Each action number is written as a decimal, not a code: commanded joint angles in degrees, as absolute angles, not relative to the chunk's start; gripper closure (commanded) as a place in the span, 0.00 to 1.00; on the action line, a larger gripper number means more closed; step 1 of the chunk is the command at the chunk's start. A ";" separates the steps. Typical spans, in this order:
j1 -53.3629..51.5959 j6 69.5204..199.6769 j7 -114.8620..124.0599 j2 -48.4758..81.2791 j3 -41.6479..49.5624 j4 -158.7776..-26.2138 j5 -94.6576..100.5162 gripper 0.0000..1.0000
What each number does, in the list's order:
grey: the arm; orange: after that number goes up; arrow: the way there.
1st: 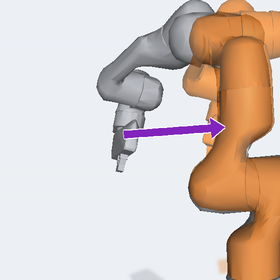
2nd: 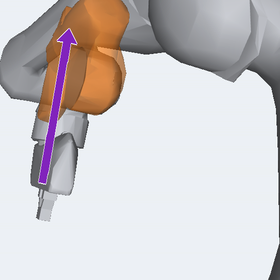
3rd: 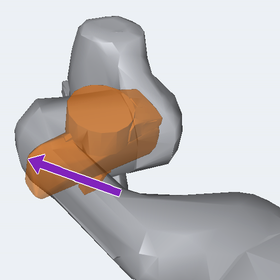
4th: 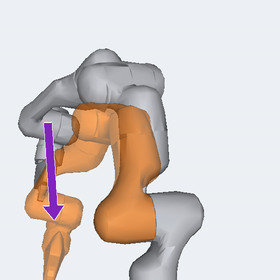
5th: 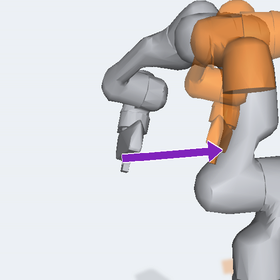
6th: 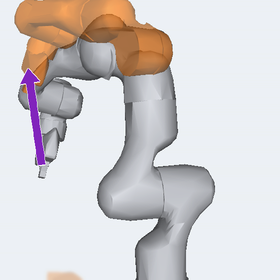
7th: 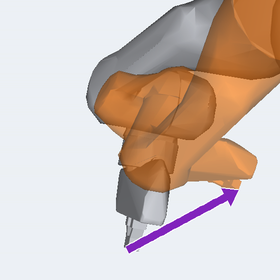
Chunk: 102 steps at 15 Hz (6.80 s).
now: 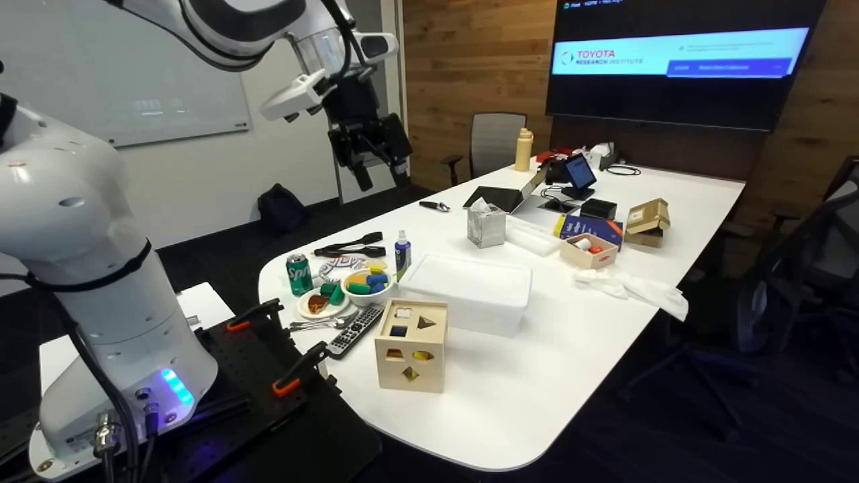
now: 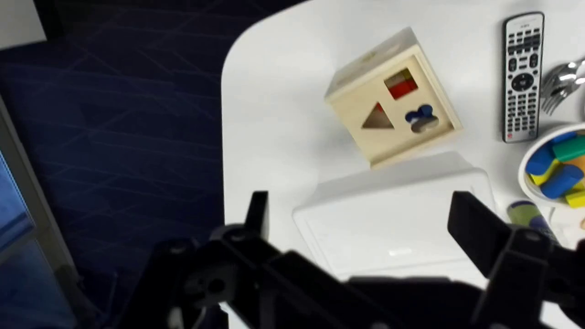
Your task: Press a button on the remote control.
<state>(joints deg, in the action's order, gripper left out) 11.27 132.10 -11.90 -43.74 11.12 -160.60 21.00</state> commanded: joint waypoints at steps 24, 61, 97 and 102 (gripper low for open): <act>3.70 167.91 46.32 14.65 -11.78 -152.97 44.24 0.00; -3.94 179.84 46.78 39.99 2.40 -141.52 44.42 1.00; -3.24 169.73 45.25 38.63 -1.71 -139.12 38.93 1.00; -3.17 168.97 44.96 32.08 -1.36 -143.11 39.49 1.00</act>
